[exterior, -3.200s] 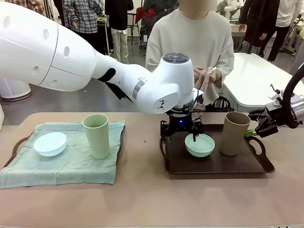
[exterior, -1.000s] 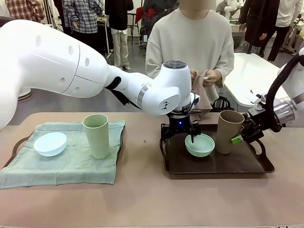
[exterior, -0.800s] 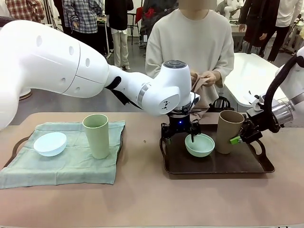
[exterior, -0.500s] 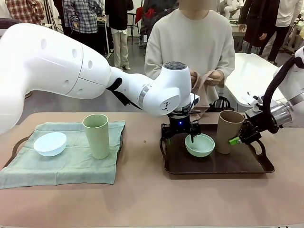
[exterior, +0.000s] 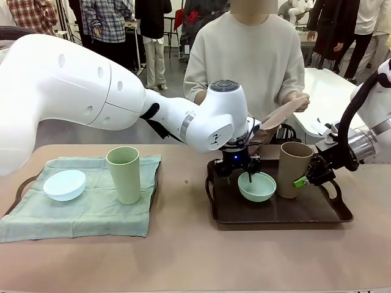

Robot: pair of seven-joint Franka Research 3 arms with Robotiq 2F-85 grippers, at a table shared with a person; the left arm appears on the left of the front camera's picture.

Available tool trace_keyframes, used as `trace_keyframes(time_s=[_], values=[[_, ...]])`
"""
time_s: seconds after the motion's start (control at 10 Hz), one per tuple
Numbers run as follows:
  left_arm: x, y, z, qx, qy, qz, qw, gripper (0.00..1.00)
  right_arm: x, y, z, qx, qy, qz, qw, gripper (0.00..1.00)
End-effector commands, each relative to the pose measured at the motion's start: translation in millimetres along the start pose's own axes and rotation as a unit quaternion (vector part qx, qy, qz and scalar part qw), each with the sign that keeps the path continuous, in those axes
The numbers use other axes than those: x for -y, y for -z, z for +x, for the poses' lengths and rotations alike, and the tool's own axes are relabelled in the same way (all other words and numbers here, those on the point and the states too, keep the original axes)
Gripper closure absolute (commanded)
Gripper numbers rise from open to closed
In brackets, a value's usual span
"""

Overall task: Set up a tray with a mat and arrange the tableware.
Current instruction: Pick up the Picnic Bowl and Reusable plastic cup from the Handle tray in front of the human's position and hold them in the air.

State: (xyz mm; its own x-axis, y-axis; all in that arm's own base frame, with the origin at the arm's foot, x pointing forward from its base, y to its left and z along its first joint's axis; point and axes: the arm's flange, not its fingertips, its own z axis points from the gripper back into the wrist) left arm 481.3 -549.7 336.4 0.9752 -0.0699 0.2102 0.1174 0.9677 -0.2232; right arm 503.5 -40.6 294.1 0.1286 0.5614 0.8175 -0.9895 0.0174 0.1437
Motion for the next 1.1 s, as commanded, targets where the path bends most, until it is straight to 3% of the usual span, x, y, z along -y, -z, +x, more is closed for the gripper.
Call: trace_keyframes(time_s=[0.0,0.2,0.3,0.4,0.5,0.6,0.7,0.9,1.0], values=[[-5,0,-1,-0.014,0.008,-0.011,1.000,1.00,4,1,-1,-0.001,0.007,0.013,1.000,1.00],[-5,0,-2,-0.018,0.006,-0.010,1.000,0.94,4,1,-2,0.000,0.006,0.015,1.000,1.00],[-4,0,-4,-0.017,0.006,-0.007,1.000,1.00,3,1,-3,-0.001,0.005,0.016,1.000,0.77],[-4,-1,-3,-0.017,0.009,-0.005,1.000,1.00,4,1,-2,0.000,0.004,0.016,1.000,0.77],[-4,-2,-4,-0.014,0.013,0.000,1.000,1.00,4,0,-3,-0.001,0.003,0.015,1.000,1.00],[-4,-5,-4,-0.013,0.017,0.004,1.000,1.00,5,-1,-4,0.003,0.005,0.016,1.000,0.77],[-5,-7,-6,-0.010,0.017,0.002,1.000,1.00,5,-2,-5,0.004,0.006,0.018,1.000,1.00],[-3,-18,-13,-0.022,0.017,0.021,0.999,1.00,-7,-15,11,0.018,-0.003,0.011,1.000,1.00],[1,-45,-17,0.000,0.019,0.023,1.000,1.00,-25,-32,33,0.021,-0.019,-0.001,1.000,1.00]])
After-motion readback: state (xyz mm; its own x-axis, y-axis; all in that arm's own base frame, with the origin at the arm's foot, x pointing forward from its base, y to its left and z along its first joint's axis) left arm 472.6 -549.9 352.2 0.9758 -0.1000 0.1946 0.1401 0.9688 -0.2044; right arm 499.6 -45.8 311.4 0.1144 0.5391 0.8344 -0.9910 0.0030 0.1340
